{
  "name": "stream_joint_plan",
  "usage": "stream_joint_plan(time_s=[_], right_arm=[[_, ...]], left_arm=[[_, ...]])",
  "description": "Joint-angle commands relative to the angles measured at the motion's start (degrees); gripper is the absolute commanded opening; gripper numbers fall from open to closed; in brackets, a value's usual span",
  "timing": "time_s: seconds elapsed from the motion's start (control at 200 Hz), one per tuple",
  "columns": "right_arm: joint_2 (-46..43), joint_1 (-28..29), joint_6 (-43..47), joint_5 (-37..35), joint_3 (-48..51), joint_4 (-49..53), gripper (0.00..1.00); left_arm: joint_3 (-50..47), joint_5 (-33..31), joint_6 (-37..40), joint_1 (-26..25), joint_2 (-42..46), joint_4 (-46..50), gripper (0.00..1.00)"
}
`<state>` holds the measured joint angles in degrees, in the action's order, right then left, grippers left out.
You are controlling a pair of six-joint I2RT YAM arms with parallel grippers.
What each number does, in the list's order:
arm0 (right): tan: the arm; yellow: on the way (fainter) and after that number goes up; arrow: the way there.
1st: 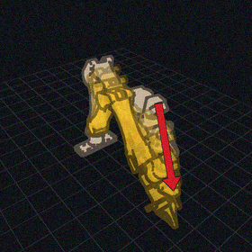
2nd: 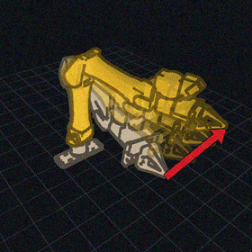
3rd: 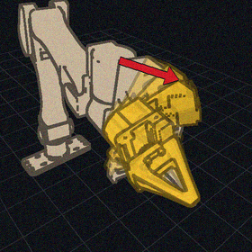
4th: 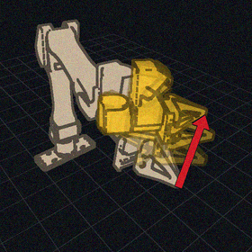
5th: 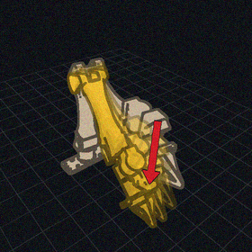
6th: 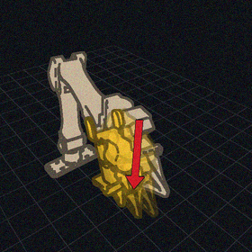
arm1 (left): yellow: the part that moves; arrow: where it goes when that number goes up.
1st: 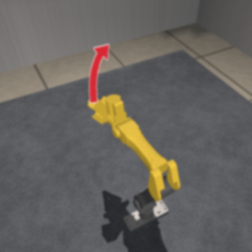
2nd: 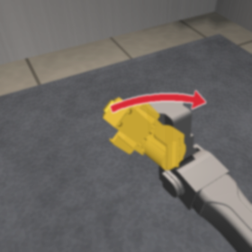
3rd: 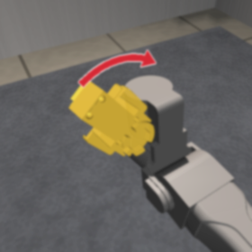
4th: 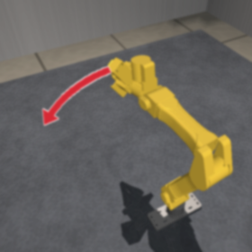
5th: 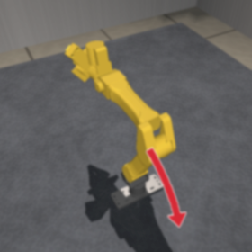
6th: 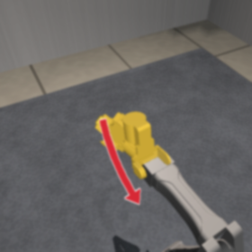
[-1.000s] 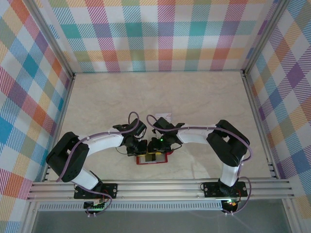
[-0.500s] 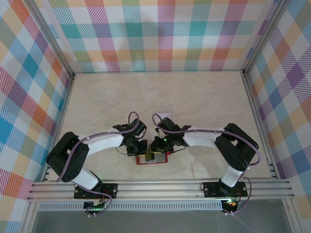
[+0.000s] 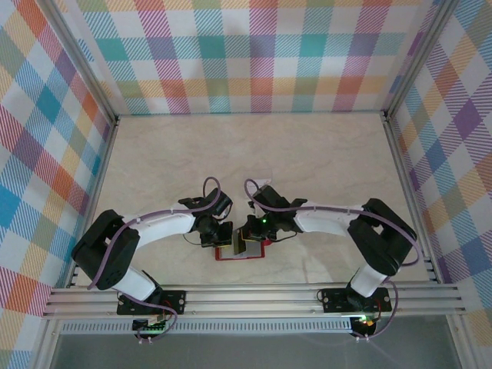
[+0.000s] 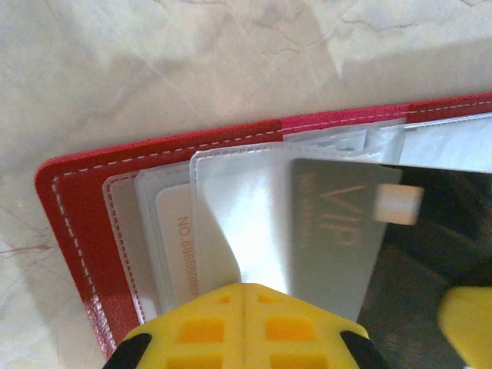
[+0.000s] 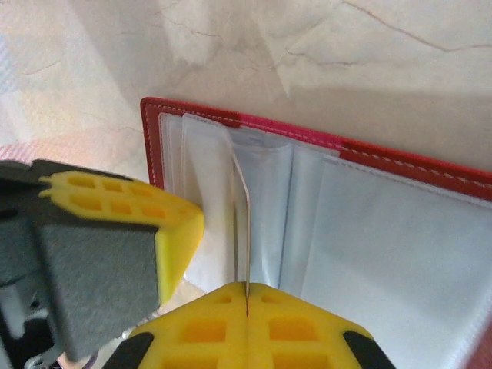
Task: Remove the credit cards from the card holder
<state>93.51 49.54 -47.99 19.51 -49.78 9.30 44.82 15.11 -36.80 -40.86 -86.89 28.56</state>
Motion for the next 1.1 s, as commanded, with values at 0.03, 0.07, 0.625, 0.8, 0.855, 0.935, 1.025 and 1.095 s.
stream_joint_plan(time_s=[0.03, 0.07, 0.625, 0.8, 0.855, 0.935, 1.025, 1.095], right_arm=[[-5.4, -1.1, 3.8, -5.0, 1.2, 8.3, 0.05], [-6.9, -1.4, 4.7, -5.7, 1.3, 9.4, 0.04], [-11.5, -7.1, 48.7, -17.7, -11.0, 24.1, 0.0], [-9.2, -7.6, 73.2, -18.9, -15.9, 26.0, 0.0], [-8.4, -8.0, 80.3, -20.4, -17.3, 26.0, 0.0], [-6.1, -8.9, 90.4, -21.8, -20.1, 27.3, 0.0], [-2.4, -9.6, 97.4, -22.8, -24.7, 29.8, 0.0], [0.8, -10.2, 101.1, -23.2, -28.5, 31.7, 0.0]], left_arm=[[-0.4, -4.1, -0.1, -0.5, 1.2, 4.6, 0.03], [0.2, -4.6, -0.1, -0.4, 1.7, 4.9, 0.04], [-1.0, -11.4, 0.2, 3.4, 11.0, 8.6, 0.11], [-4.5, -9.6, 0.3, 5.6, 11.6, 7.4, 0.11], [-5.2, -8.9, 0.5, 6.0, 11.0, 6.7, 0.11], [-5.6, -7.5, 0.8, 6.2, 9.3, 5.7, 0.09], [-5.8, -6.2, 1.4, 6.2, 7.6, 4.3, 0.08], [-5.8, -5.5, 2.0, 6.2, 6.7, 3.3, 0.08]])
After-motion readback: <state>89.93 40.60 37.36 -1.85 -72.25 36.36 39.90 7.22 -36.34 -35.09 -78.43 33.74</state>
